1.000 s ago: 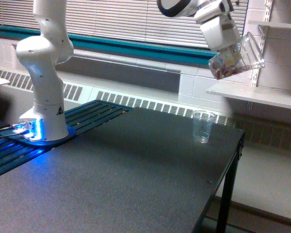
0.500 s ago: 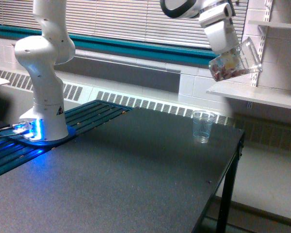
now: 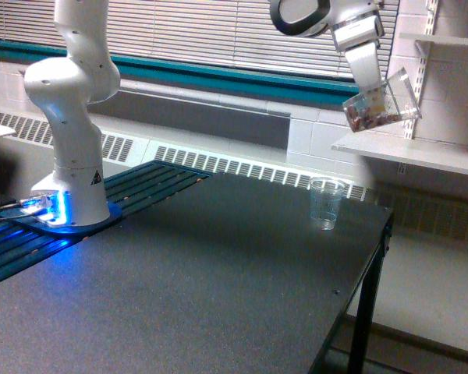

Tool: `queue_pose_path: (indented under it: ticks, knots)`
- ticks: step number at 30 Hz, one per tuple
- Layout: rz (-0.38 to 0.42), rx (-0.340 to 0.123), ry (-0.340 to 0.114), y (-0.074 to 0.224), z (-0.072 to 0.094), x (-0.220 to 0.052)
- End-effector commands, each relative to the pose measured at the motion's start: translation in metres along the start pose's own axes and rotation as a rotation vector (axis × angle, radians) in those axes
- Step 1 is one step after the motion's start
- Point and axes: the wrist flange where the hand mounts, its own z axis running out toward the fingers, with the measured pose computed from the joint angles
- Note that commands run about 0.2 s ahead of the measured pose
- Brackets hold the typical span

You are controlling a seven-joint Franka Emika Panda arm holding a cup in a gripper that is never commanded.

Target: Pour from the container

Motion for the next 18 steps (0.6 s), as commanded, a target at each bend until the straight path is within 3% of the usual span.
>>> queue_pose_path:
  ticks: [1,18]
  knots:
    - [-0.057,-0.008,-0.035,-0.023,0.015,-0.032]
    - [-0.16,-0.004,-0.111,-0.05,0.039,-0.112]
